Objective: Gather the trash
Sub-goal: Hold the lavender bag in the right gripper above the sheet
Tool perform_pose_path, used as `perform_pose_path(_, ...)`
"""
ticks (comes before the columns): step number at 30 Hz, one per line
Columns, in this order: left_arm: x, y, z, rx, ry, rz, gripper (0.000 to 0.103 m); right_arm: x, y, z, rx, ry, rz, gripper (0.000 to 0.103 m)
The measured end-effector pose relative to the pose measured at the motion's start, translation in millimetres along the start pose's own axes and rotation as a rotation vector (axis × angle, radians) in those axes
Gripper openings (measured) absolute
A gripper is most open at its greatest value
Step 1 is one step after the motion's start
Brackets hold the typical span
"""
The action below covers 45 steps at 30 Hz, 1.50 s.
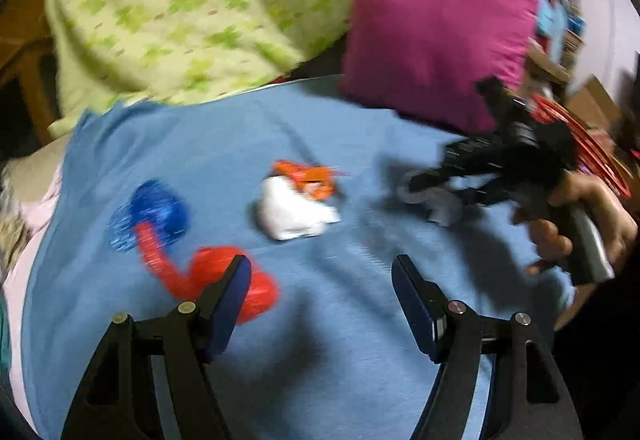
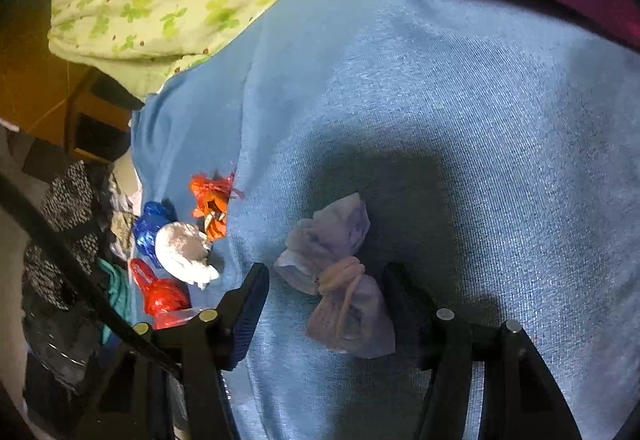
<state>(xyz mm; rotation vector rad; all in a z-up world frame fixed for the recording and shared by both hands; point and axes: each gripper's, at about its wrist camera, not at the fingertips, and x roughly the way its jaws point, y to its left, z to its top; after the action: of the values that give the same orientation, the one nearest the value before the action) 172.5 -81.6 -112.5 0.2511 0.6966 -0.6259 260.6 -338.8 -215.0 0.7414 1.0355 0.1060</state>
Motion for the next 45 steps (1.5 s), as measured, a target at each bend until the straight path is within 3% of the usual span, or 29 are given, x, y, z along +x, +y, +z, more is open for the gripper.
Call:
perform_pose_path(2,8,-16,4,0.022,0.009,-0.045,0.075,-1,-3,1,0.017,0.000,0.016,0.067)
perform_pose_path(5,23,-25,10,0.028,0.028,-0.023,0.076,-1,-3,1,0.028,-0.001,0.030,0.069)
perform_pose_path(10,44,-17,19,-0.082,0.065,-0.046,0.076,-2,-5,2,0.037,0.004,0.045,0.069)
perform_pose_path(13,52,-18,17,-0.073,0.090,0.025,0.076,-2,-7,4,0.041,0.010,0.057,0.069)
perform_pose_path(18,44,-3,10,-0.097,0.100,0.033,0.076,-2,-6,4,0.032,0.011,0.055,0.069)
perform_pose_path(23,29,21,-4,-0.083,0.108,0.111,0.076,-1,-4,4,0.028,0.007,0.042,0.069)
perform_pose_path(27,22,50,-16,-0.127,0.155,0.182,0.076,0,-1,3,0.024,0.001,0.029,0.070)
perform_pose_path(31,1,65,-13,-0.166,0.103,0.219,0.076,2,4,2,0.014,-0.006,0.015,0.073)
perform_pose_path(37,-10,32,-6,-0.100,0.040,0.078,0.076,6,16,0,-0.054,-0.010,-0.037,0.077)
perform_pose_path(45,21,-7,-14,-0.098,0.139,0.018,0.076,5,14,0,-0.081,-0.003,-0.040,0.077)
